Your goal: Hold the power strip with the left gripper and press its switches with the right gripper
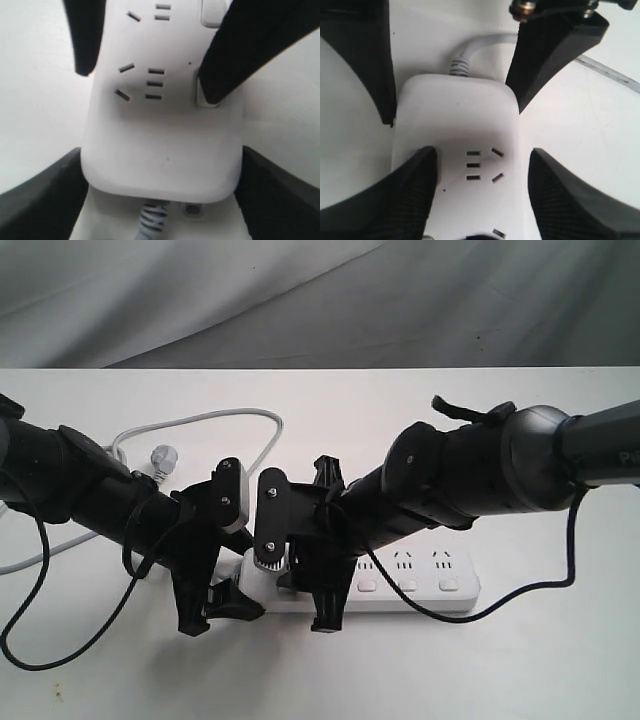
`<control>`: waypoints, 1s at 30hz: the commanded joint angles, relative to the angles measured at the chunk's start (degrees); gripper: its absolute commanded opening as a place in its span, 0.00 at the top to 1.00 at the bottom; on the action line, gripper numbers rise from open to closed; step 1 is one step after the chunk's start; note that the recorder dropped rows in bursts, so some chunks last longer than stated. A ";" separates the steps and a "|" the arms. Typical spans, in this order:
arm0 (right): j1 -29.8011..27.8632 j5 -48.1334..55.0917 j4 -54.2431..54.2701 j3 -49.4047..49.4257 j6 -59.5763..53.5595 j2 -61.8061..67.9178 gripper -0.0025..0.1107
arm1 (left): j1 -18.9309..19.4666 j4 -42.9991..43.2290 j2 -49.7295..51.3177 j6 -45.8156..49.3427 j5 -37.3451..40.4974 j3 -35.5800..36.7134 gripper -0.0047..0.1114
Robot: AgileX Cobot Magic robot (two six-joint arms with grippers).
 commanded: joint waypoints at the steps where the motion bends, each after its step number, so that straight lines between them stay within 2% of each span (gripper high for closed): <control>1: -0.35 0.40 -2.67 1.39 -1.17 -1.97 0.52 | -0.25 -0.39 -0.05 0.22 -0.14 -0.14 0.58; 10: -1.55 1.08 -2.82 1.39 1.08 -7.52 0.52 | -0.25 -0.39 -0.05 0.22 -0.14 -0.14 0.58; 16: -3.41 3.61 -3.93 2.06 2.30 -7.76 0.52 | -0.25 -0.39 -0.05 0.22 -0.14 -0.14 0.58; 30: -3.42 3.21 -6.39 3.02 1.87 -5.95 0.52 | -0.25 -0.39 -0.05 0.22 -0.14 -0.14 0.58</control>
